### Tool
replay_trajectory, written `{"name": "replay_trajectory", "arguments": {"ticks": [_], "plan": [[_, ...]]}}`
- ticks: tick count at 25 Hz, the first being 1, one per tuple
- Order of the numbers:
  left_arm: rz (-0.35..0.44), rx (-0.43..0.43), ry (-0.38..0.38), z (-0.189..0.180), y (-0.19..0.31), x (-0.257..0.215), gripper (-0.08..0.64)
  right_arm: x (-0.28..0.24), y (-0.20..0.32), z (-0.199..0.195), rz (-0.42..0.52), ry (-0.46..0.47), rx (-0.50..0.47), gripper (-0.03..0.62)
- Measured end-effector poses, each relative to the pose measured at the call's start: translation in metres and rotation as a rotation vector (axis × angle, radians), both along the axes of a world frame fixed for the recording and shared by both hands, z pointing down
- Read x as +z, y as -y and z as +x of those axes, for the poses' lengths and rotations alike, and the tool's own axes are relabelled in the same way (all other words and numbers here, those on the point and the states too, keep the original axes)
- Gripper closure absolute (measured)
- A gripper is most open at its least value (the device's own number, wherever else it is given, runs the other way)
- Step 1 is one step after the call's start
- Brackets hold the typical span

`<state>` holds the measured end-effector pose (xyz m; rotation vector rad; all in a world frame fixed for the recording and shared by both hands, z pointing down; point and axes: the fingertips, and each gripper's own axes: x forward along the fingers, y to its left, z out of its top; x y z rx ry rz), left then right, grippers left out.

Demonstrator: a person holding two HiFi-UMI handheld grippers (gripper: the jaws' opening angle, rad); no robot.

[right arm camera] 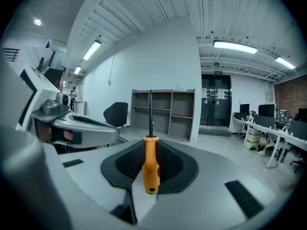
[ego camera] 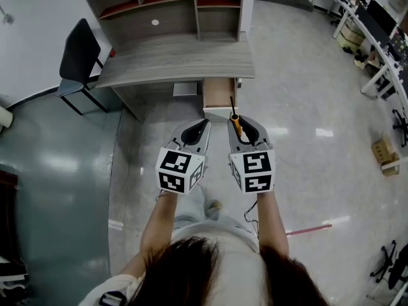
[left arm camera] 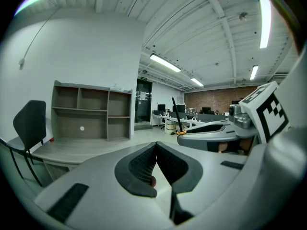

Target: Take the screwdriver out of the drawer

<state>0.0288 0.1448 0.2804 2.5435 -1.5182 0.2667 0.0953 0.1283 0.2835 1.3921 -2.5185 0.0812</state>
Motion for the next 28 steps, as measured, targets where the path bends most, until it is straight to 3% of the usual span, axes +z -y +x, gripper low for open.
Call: {"name": "replay_trajectory", "arguments": {"ticks": [18, 28], "plan": [[0.006, 0.032, 0.002, -0.009, 0.019, -0.002, 0.543, 0.002, 0.013, -0.009, -0.002, -0.009, 0.034, 0.509], [0.001, 0.031, -0.011, -0.035, 0.045, 0.003, 0.543, 0.009, 0.038, -0.028, -0.013, -0.023, 0.057, 0.509]]}}
